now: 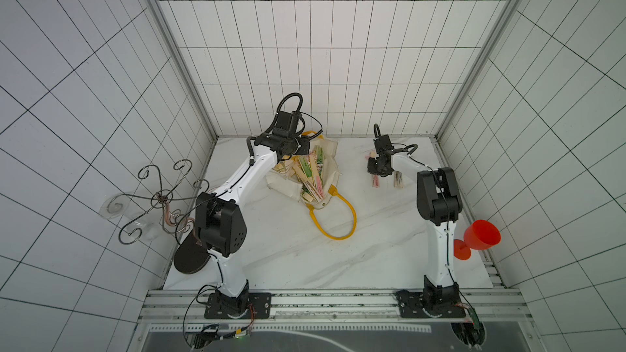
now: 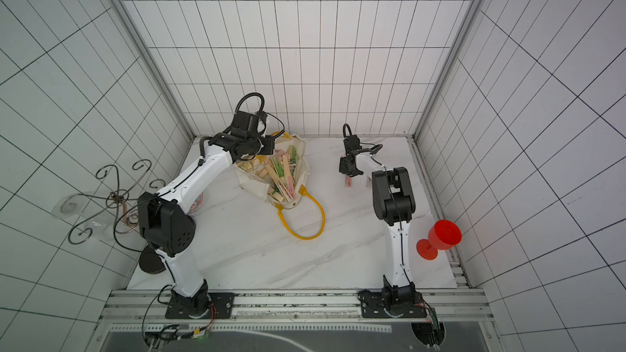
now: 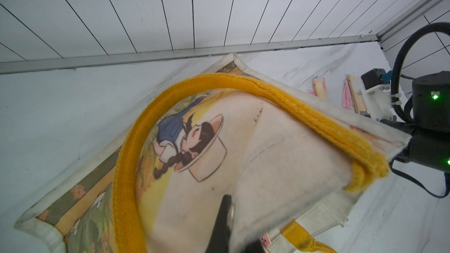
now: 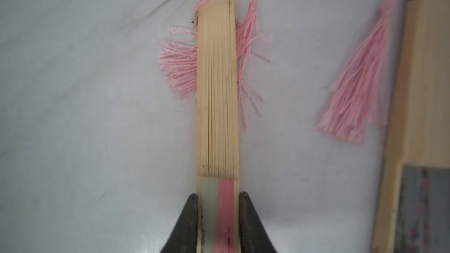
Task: Take out the folding fans from the tote bags
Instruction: Move the folding fan to the center of the board.
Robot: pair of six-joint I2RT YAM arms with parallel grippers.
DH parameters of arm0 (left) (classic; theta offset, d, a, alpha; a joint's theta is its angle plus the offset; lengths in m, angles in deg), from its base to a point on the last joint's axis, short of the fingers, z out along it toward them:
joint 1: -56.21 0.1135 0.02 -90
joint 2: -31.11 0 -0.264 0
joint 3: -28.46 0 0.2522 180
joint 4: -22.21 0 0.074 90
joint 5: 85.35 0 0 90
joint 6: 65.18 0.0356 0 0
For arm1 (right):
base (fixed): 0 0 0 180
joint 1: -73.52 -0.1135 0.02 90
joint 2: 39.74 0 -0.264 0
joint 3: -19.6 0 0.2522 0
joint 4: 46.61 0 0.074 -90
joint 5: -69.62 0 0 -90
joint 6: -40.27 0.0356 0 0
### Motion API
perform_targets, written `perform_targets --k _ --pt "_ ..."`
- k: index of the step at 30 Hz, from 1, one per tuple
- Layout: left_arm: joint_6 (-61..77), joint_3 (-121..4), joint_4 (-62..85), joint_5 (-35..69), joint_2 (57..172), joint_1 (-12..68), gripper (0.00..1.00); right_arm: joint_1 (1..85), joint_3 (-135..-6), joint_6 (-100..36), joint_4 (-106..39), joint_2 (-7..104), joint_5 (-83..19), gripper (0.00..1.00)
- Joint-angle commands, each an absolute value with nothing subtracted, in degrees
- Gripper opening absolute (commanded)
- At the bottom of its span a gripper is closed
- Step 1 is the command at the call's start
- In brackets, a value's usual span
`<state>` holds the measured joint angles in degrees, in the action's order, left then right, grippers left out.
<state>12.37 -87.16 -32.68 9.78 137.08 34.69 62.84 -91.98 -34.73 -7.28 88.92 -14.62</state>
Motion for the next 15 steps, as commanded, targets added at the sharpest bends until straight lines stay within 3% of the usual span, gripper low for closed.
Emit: perform_targets --k 1,3,8,15 --pt "12.52 -87.73 -32.86 9.93 138.42 35.03 0.00 66.13 -96.57 -40.74 -0.24 92.91 -14.47 0.22" --pt "12.52 -87.85 -32.98 9.84 138.42 35.03 0.00 66.90 -97.70 -42.01 0.30 93.45 -14.76 0.23" --pt "12.28 -87.89 -33.12 9.66 138.25 35.03 0.00 66.96 -98.73 -43.45 0.98 92.39 -17.89 0.44" --pt "12.37 -87.78 -33.46 9.22 137.63 35.03 0.00 67.01 -98.01 -41.40 1.77 84.00 -19.49 0.59"
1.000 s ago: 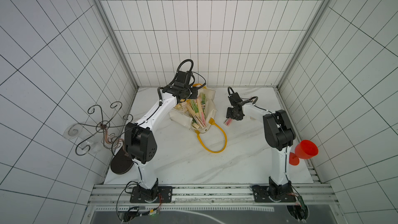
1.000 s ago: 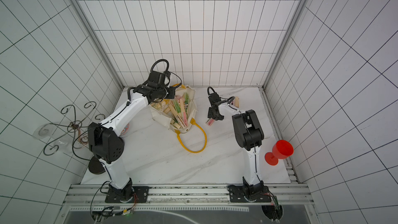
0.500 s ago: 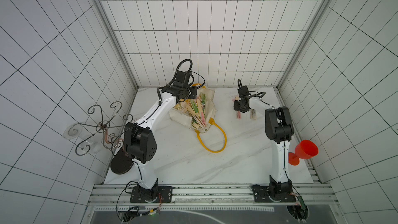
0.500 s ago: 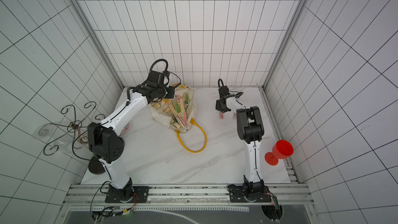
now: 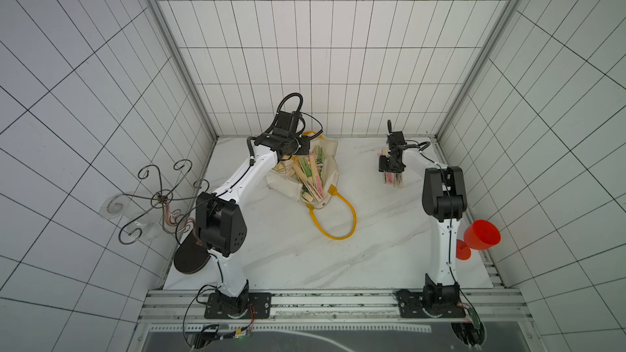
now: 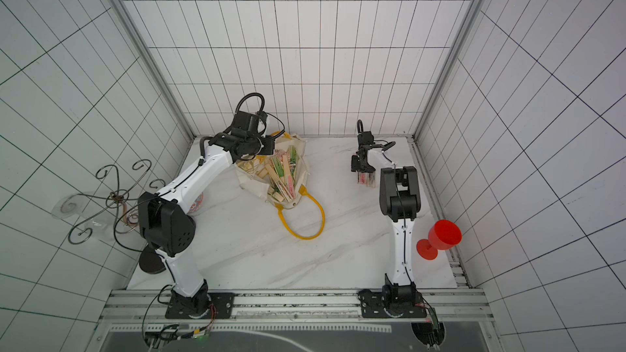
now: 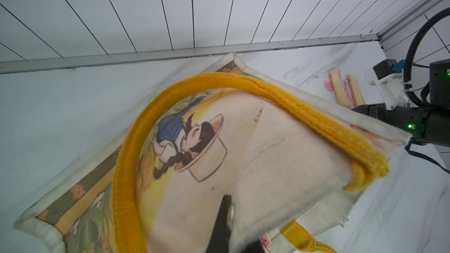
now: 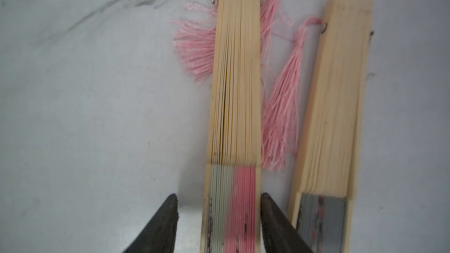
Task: Take out the folding fans from the tote bags
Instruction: Move the folding fan to the center of the board, then pick up the folding fan from the canvas bag.
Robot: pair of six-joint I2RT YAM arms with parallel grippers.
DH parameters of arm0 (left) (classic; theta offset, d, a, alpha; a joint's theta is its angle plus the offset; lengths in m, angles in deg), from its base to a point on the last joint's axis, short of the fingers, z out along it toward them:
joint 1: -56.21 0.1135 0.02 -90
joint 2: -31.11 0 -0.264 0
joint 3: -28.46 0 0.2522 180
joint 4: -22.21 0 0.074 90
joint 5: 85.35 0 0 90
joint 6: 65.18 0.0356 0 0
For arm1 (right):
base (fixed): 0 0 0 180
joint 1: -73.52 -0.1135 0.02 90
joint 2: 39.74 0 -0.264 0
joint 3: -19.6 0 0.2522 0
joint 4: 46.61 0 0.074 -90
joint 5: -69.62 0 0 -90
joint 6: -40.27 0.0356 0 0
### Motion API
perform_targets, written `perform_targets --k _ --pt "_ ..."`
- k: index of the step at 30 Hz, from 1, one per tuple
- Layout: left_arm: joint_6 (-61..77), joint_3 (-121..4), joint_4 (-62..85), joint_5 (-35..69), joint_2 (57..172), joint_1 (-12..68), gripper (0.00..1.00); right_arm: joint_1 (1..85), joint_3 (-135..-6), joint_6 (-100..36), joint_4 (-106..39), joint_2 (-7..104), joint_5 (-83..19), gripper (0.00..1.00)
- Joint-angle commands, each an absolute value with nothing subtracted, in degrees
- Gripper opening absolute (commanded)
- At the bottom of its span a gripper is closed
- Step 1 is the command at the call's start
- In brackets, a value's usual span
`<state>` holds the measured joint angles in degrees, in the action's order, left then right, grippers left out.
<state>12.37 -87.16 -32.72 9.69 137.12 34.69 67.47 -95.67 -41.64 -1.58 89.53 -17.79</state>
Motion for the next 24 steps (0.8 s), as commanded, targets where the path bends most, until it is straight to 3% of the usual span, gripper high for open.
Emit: perform_targets --k 1,4,8,16,20,24 --pt "12.35 -87.74 -33.42 9.22 137.54 34.96 0.00 66.93 -97.37 -40.90 1.70 82.43 -19.79 0.60" --pt "12.20 -87.75 -33.29 9.25 137.54 35.03 0.00 66.54 -93.89 -39.19 0.82 76.60 -20.47 0.61" --pt "12.18 -87.68 -33.20 9.57 137.52 35.03 0.00 64.09 -83.47 -37.46 -5.03 65.83 -21.40 0.53" --pt "12.31 -87.69 -33.04 9.75 137.46 34.99 0.00 49.67 -62.32 -36.29 -20.04 44.63 -21.31 0.53" --pt "12.08 -87.55 -32.92 9.81 137.50 35.03 0.00 39.94 -60.10 -36.20 -21.31 42.45 -19.29 0.53" --pt "12.04 -87.17 -32.91 9.84 137.35 35.03 0.00 33.03 -61.92 -36.95 -21.51 47.05 -18.61 0.51"
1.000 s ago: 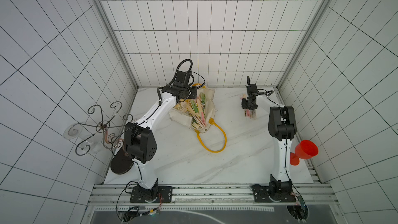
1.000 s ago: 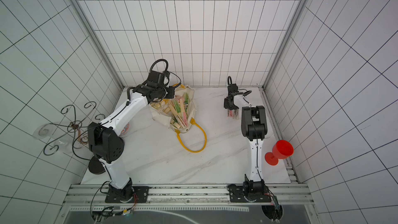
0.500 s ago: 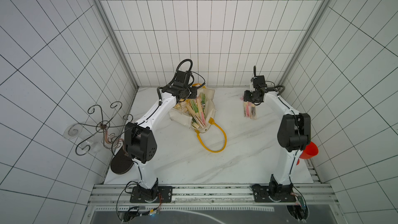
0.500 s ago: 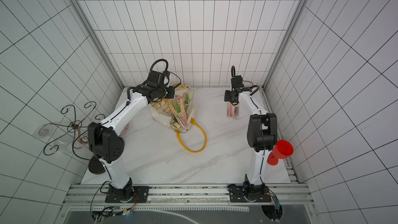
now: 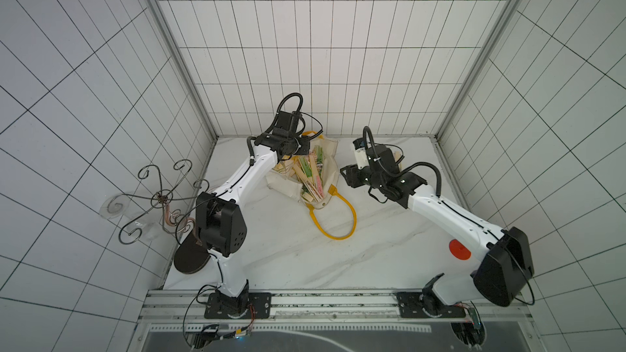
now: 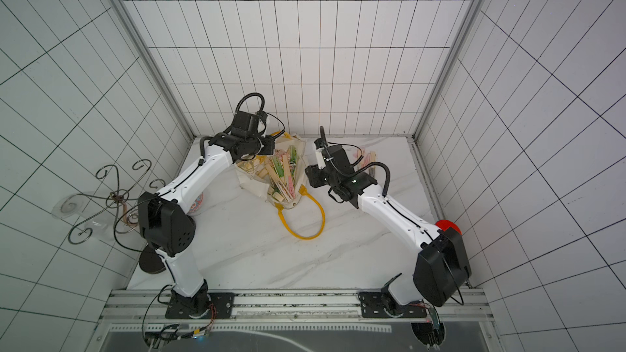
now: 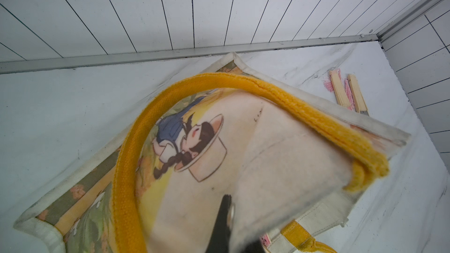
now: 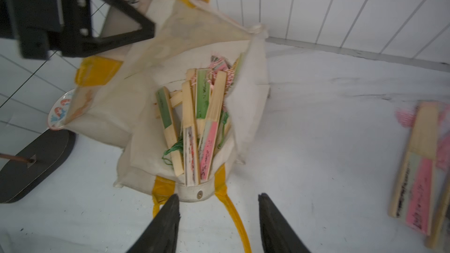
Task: Take out the folding fans from the tote bags
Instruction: Pick up the folding fan from the canvas bag.
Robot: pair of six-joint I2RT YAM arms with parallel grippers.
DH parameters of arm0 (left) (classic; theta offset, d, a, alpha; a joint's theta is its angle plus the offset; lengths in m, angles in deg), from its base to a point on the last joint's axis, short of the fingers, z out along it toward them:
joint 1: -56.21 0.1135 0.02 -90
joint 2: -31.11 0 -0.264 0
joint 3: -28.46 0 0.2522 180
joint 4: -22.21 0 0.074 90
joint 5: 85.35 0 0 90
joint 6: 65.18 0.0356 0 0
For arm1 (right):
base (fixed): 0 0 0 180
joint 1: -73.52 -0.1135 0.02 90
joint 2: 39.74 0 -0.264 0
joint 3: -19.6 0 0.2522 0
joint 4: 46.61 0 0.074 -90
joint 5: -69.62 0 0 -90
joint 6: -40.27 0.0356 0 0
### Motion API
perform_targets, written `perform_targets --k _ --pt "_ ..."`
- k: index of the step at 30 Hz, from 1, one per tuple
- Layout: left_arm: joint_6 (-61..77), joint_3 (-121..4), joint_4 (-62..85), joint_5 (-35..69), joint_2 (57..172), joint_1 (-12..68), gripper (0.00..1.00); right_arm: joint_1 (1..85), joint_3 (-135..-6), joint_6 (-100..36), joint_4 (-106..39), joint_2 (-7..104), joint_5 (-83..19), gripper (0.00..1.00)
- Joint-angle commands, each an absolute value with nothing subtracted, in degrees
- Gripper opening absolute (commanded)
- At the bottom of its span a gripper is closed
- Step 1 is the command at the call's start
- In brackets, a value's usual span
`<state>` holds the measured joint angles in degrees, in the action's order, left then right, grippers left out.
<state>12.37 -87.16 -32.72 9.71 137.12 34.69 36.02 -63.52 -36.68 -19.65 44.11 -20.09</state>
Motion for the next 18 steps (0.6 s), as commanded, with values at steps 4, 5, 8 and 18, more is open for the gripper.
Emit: perform_targets --k 4,5,8,18 --pt "12.09 -87.08 -33.04 9.84 137.20 35.03 0.00 28.44 -65.81 -39.19 -21.17 53.85 -16.61 0.49" --pt "12.09 -87.08 -33.10 9.92 137.19 35.03 0.00 28.01 -66.99 -39.64 -21.16 55.57 -16.35 0.48" --pt "12.32 -87.38 -33.43 10.32 136.95 35.02 0.00 27.88 -70.31 -40.24 -21.46 60.61 -16.14 0.45" --pt "15.57 -88.86 -37.79 12.38 135.49 35.03 0.00 28.60 -82.40 -41.91 -21.92 75.41 -15.89 0.46"
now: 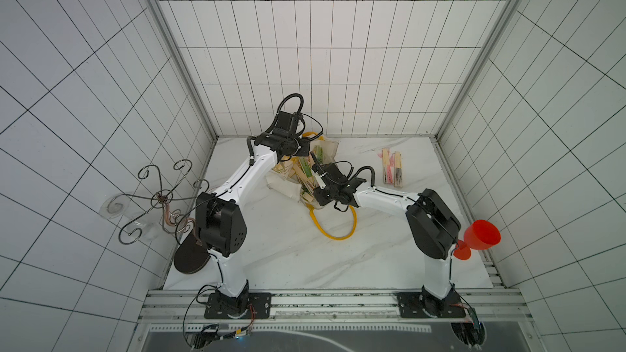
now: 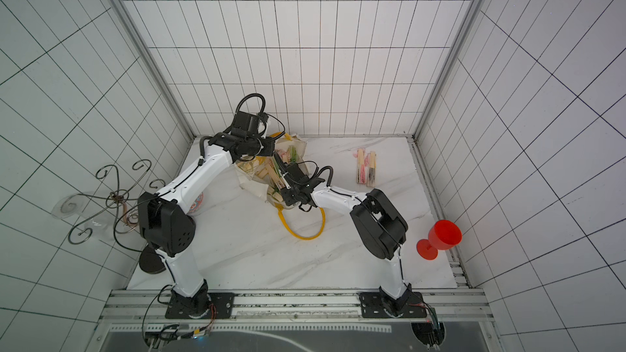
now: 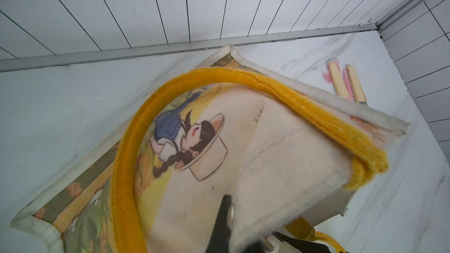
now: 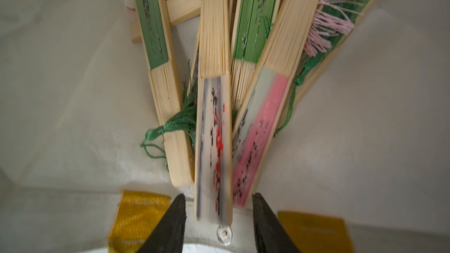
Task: Take out the folding fans from the tote bags
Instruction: Pick up the folding fan from the canvas bag.
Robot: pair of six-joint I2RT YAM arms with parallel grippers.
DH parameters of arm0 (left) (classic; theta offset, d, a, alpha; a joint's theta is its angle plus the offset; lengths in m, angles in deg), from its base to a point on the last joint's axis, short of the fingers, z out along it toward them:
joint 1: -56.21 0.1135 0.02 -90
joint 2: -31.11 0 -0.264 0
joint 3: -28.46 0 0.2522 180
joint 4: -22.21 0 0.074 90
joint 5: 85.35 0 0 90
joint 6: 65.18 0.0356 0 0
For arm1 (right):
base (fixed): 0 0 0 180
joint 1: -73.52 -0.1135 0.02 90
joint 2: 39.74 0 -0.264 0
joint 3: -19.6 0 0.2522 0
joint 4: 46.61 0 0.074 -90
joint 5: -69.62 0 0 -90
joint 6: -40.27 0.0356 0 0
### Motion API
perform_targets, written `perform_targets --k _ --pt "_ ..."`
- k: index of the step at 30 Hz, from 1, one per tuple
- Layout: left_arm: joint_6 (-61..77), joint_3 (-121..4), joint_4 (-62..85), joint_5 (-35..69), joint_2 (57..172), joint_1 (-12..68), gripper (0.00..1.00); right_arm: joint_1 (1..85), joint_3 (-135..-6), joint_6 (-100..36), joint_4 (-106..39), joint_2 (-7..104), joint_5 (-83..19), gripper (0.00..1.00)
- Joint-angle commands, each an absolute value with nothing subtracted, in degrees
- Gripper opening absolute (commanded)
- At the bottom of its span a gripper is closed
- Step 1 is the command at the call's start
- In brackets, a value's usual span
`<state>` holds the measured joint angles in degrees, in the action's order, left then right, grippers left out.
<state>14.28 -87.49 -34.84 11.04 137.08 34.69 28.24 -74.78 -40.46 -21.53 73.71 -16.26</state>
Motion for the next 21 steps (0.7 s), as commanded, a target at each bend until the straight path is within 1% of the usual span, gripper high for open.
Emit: perform_targets --k 1,13,21 --pt "15.99 -88.89 -38.16 12.63 135.22 35.10 0.00 28.60 -83.54 -41.91 -21.95 76.33 -15.90 0.47" --pt "18.85 -87.41 -40.83 16.79 133.34 35.56 0.00 28.86 -94.13 -42.30 -21.77 84.61 -16.53 0.54" --pt "17.97 -82.17 -37.18 18.71 130.69 35.63 0.00 28.96 -100.36 -42.95 -19.49 89.63 -15.90 0.57"
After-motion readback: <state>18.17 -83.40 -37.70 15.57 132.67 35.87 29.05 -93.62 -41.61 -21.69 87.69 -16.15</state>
